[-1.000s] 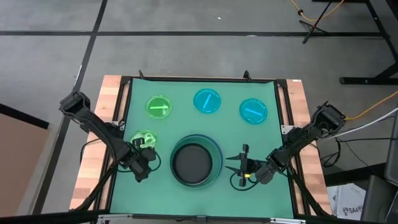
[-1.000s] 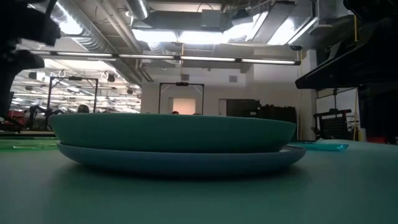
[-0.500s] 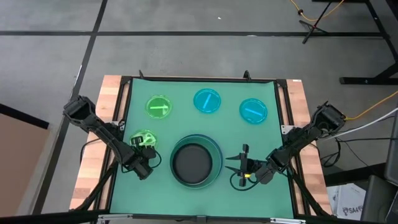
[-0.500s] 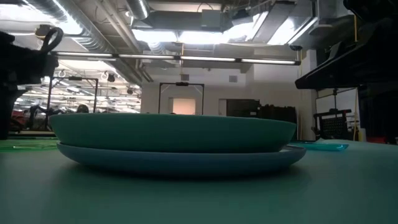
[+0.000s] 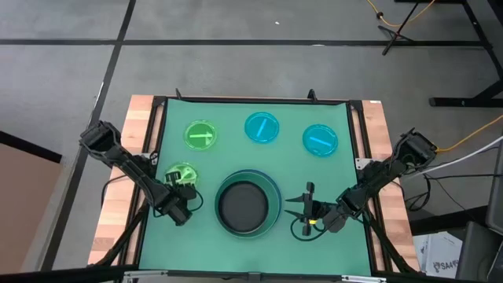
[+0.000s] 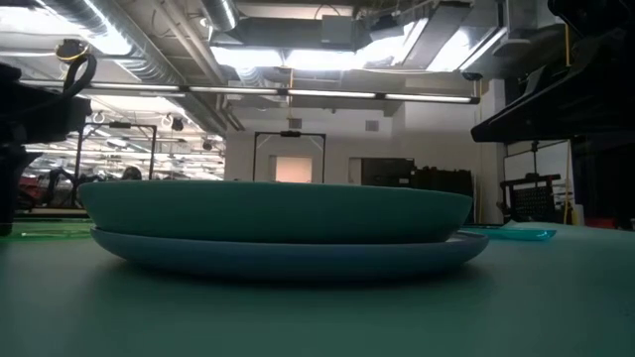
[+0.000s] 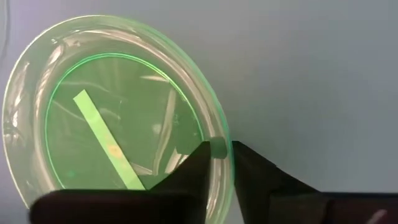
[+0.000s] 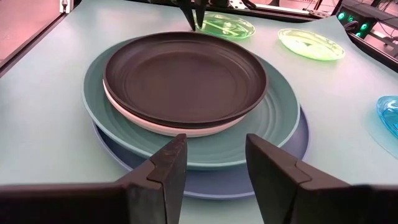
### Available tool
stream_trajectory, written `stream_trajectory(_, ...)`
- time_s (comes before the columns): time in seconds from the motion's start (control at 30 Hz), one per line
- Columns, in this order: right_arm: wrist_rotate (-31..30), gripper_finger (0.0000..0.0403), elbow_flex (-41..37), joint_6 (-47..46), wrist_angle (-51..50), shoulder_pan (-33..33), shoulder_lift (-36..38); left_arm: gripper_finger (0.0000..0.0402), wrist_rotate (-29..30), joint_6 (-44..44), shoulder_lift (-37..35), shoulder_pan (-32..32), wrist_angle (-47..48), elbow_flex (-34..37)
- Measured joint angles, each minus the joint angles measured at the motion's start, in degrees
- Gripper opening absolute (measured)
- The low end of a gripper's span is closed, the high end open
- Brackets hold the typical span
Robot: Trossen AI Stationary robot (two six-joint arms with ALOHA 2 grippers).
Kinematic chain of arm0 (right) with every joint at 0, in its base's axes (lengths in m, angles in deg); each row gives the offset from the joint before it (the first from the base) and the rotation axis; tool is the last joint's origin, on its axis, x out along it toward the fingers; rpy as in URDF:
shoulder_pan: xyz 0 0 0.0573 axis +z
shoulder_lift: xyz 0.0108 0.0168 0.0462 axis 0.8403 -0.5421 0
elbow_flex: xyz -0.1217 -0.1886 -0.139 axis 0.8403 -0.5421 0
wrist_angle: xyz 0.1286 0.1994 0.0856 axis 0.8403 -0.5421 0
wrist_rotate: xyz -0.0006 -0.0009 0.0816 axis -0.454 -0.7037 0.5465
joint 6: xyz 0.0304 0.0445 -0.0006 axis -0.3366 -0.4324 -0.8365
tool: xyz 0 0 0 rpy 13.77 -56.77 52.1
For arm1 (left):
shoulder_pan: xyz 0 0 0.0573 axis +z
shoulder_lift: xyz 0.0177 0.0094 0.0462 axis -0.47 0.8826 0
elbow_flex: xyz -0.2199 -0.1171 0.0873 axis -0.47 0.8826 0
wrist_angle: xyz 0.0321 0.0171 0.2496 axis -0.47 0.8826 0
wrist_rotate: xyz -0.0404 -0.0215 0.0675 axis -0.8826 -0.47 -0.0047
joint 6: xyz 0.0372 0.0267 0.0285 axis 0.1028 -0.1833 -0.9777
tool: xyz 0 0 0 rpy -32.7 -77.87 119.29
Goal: Stack plastic plates
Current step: Stack the bottom green plate on the black plate
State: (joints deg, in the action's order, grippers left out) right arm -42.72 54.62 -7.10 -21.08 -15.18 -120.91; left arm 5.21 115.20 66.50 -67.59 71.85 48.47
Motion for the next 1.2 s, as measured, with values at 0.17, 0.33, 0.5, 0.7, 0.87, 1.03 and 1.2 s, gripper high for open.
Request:
stream_trajectory(0.17, 0.0, 0.0156, 0.0, 0.0, -0.04, 0.0, 0.0, 0.0006, 1.2, -0.17, 0.13, 0.07, 1.02, 0.26)
stream_trajectory(0.33, 0.01, 0.0156, 0.0, 0.0, -0.04, 0.0, 0.0, 0.0003, 1.03, -0.19, 0.13, 0.07, 2.99, -1.52)
stream_trajectory(0.5, 0.02, 0.0156, 0.0, 0.0, -0.04, 0.0, 0.0, 0.0002, 3.37, -0.91, 0.13, 0.07, 8.86, -7.69)
stream_trajectory(0.7, 0.02, 0.0156, 0.0, 0.0, -0.04, 0.0, 0.0, 0.0001, 6.72, -7.75, 0.13, 0.07, 8.39, -16.5)
stream_trajectory(0.87, 0.03, 0.0156, 0.0, 0.0, -0.07, 0.0, 0.0, 0.0001, 11.59, -12.1, 0.13, 0.07, 7.31, -22.22)
stream_trajectory(1.03, 0.04, 0.0156, 0.0, 0.0, -0.06, 0.0, 0.0, 0.0001, 12.48, -20.61, 0.13, 0.07, -1.41, -23.71)
stream_trajectory(1.2, 0.04, 0.0156, 0.0, 0.0, -0.31, 0.0, 0.0, 0.0, 13.17, -31.36, 3.06, 0.24, -12.57, -23.76)
